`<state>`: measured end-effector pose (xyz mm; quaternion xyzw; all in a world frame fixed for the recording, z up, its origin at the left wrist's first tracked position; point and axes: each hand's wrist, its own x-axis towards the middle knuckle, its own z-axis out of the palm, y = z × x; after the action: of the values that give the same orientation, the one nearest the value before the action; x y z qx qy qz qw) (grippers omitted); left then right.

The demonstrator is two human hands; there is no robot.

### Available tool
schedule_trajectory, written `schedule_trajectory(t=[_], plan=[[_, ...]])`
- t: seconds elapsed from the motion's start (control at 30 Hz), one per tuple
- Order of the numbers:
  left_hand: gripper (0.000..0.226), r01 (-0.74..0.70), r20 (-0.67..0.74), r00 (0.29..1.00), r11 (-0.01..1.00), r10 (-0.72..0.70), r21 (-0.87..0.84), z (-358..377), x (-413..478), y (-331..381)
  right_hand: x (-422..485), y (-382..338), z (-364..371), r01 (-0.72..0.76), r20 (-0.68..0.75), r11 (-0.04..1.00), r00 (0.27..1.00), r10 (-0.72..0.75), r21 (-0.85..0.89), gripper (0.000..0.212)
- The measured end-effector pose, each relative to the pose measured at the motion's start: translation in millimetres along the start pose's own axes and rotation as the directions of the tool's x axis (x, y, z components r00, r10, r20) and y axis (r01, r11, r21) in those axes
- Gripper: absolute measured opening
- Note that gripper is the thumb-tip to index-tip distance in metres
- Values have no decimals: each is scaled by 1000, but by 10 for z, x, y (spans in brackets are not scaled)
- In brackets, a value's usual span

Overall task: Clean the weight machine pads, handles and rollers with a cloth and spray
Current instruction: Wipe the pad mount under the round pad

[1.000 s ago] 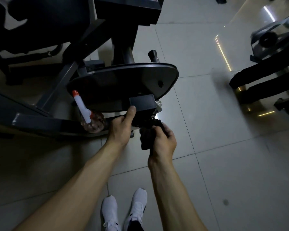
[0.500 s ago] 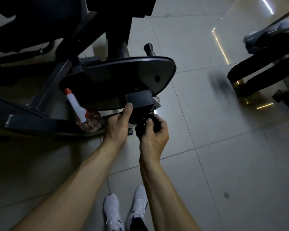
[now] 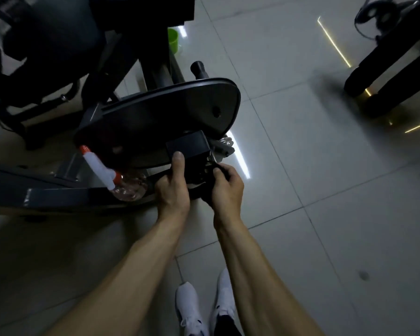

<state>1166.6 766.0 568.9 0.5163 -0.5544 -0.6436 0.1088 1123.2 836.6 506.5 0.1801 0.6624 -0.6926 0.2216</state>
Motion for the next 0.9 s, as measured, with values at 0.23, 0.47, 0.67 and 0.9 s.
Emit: schedule_trajectory(t=[0.23,0.47,0.67,0.9], plan=[[58,-14,-117,993,998,7,-56,208,-103,-20,-19,87,-5,96,-1,995,995,-96,10,18],[66,15,-128,991,995,-28,-98,279,-167,12,121,132,41,-394,155,864,919,363,314,21],[37,7,-168,986,998,-16,-55,283,-101,-21,113,180,94,-259,54,934,966,254,247,19],[58,-9,-119,993,1000,7,-17,197,-48,-76,8,197,8,-247,39,905,968,249,346,20]])
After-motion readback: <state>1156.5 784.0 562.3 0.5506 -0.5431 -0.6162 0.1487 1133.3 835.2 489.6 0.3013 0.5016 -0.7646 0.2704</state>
